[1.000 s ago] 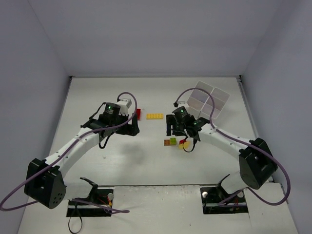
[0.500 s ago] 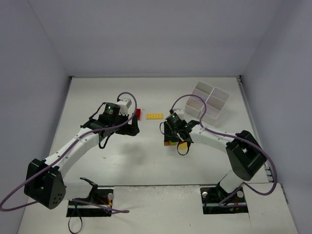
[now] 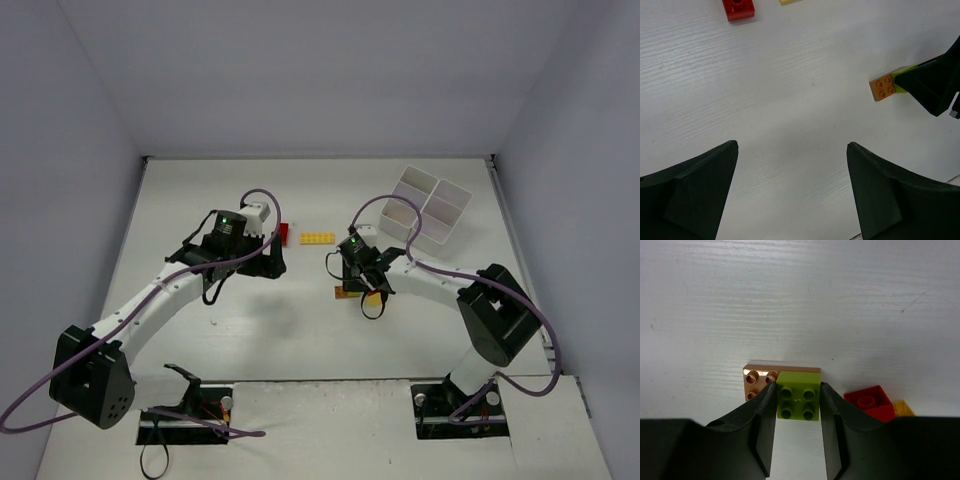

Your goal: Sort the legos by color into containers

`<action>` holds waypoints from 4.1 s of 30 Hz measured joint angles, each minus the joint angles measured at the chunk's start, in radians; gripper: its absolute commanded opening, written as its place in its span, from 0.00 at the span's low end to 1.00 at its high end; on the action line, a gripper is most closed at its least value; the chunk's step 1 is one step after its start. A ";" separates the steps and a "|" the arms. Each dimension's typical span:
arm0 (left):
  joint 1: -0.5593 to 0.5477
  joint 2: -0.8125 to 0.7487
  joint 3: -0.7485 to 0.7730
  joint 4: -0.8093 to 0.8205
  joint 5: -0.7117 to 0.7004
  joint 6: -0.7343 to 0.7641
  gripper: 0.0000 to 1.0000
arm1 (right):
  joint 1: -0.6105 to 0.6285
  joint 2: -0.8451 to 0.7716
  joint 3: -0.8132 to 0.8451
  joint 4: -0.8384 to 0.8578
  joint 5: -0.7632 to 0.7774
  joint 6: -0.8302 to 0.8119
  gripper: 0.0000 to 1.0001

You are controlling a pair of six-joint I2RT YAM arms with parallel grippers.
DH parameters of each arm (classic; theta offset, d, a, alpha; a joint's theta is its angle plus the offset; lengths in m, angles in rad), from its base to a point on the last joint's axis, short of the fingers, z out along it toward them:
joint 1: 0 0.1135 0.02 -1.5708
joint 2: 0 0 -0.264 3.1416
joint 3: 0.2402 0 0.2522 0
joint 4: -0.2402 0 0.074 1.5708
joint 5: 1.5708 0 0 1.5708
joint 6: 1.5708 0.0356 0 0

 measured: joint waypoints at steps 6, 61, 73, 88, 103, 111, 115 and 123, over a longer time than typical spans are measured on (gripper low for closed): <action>0.000 0.000 -0.001 0.010 0.028 -0.007 0.83 | 0.000 -0.013 -0.005 0.023 -0.001 -0.036 0.00; -0.054 0.200 0.083 0.329 0.247 -0.249 0.00 | -0.007 -0.306 -0.068 0.458 -0.227 -0.295 0.00; -0.047 0.193 0.083 0.261 0.185 -0.212 0.00 | -0.154 -0.385 -0.070 0.391 -0.198 -0.330 0.00; -0.013 0.024 0.048 0.149 0.090 -0.117 0.00 | -0.304 -0.388 -0.070 0.327 -0.121 -0.365 0.00; 0.032 -0.063 -0.010 0.130 0.037 -0.053 0.00 | -0.492 -0.345 0.012 0.309 -0.133 -0.369 0.00; 0.032 -0.050 -0.034 0.143 0.037 -0.053 0.00 | -0.591 -0.247 0.107 0.297 -0.132 -0.369 0.00; 0.032 -0.050 -0.034 0.151 0.037 -0.053 0.00 | -0.610 -0.209 0.132 0.297 -0.131 -0.372 0.00; 0.032 -0.050 -0.034 0.158 0.037 -0.053 0.00 | -0.625 -0.158 0.180 0.294 -0.121 -0.389 0.00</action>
